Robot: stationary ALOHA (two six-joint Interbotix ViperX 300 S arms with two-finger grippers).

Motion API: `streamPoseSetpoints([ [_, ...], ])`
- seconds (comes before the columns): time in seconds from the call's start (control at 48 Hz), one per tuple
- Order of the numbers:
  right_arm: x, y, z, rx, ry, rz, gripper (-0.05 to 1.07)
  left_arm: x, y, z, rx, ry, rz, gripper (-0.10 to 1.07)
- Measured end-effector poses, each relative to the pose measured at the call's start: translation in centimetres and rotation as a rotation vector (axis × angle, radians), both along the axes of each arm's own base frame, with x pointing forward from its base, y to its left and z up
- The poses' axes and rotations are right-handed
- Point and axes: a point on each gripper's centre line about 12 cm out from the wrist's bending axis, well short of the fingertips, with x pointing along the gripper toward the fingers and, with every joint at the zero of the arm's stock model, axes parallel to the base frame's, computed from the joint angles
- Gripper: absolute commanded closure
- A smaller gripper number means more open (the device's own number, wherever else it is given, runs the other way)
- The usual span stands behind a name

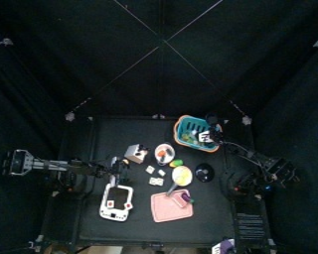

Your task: Move stove closer to center

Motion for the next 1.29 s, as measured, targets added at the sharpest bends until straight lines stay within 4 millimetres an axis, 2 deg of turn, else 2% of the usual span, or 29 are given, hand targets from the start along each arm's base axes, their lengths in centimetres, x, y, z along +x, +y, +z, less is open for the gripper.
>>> streamPoseSetpoints([
  [0.188,1.1,0.0,1.2,-0.031,-0.020,0.032,0.04,0.0,0.0,-0.1,-0.001,0.001,0.001,0.06],
  [0.417,3.9,2.0,3.7,-0.100,-0.056,0.155,0.04,-0.2,0.0,-0.3,-0.002,0.009,0.001,0.08],
  [0.604,5.9,5.0,6.5,-0.181,-0.128,0.279,0.05,-0.3,0.0,0.2,0.000,-0.009,0.001,0.14],
  [0.812,7.9,9.3,9.1,-0.287,-0.337,0.417,0.06,-0.6,-0.7,1.3,-0.041,-0.057,0.003,0.28],
  [1.021,9.3,12.1,8.8,-0.330,-0.478,0.508,0.14,-1.5,-1.2,1.7,-0.111,-0.086,0.023,0.41],
  [1.292,11.4,14.2,6.0,-0.270,-0.437,0.601,0.37,-2.3,-2.2,1.5,-0.199,-0.087,0.038,0.50],
])
